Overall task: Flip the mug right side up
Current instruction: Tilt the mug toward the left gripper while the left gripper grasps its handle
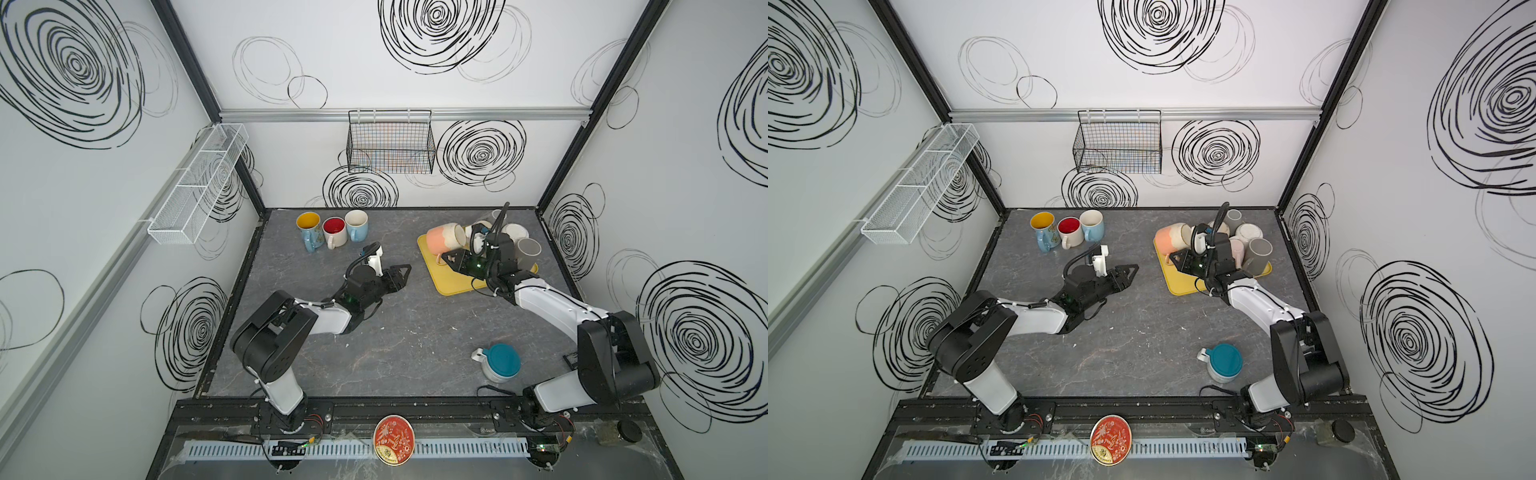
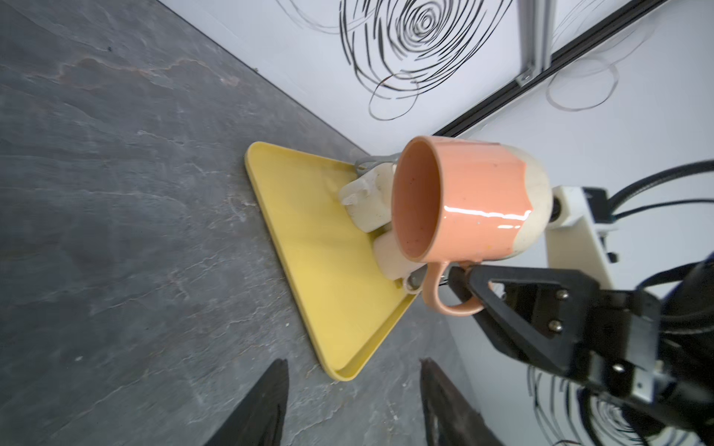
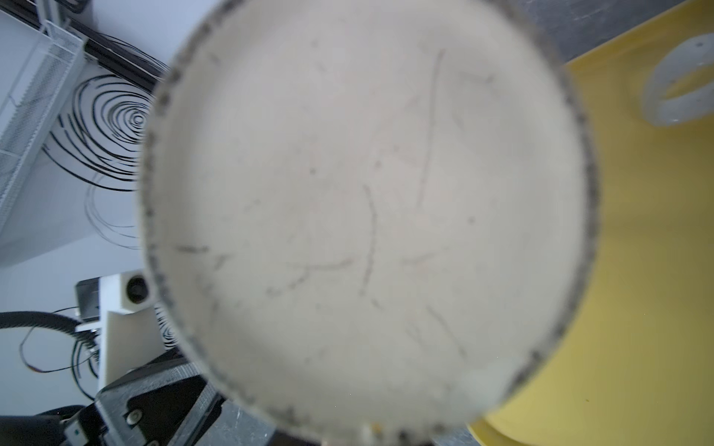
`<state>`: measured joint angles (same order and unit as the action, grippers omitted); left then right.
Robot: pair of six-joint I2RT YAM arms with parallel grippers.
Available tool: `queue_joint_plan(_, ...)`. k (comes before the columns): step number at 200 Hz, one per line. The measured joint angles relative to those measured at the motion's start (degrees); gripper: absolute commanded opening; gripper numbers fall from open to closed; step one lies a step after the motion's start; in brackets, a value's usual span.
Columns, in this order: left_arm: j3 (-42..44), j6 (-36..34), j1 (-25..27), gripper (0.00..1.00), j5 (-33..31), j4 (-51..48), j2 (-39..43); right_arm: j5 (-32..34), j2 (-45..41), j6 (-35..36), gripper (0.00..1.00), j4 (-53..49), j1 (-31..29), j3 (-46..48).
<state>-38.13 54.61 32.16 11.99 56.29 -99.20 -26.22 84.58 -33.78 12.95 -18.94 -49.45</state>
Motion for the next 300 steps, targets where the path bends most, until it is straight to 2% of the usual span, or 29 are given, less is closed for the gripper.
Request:
queue_joint_plan(30, -0.04, 7.56, -0.37, 0.54, 3.67, 11.39, -4.52, -4.33, 0.13, -3.37, 0.00, 6.25, 0.00, 0.70)
queue_joint_plan(67, -1.88, 14.64, -0.33, 0.50, 6.71, 20.70, -10.32, -8.92, 0.94, -6.99, 0.00, 12.83, -0.02, 0.72)
queue_joint_plan(138, -3.98, 20.44, -0.28, 0.48, 8.55, 30.93, -12.74, -13.31, 2.60, -9.99, 0.00, 17.81, -1.60, 0.72)
queue_joint_plan(191, -5.70, 24.41, -0.28, 0.43, 9.44, 33.97, -15.65, -14.86, 3.21, -11.43, 0.00, 19.45, -3.34, 0.72)
queue_joint_plan(300, -6.62, 26.82, -0.46, 0.39, 11.13, 35.15, -15.65, -16.72, 5.97, -13.25, 0.00, 23.28, -5.20, -0.90)
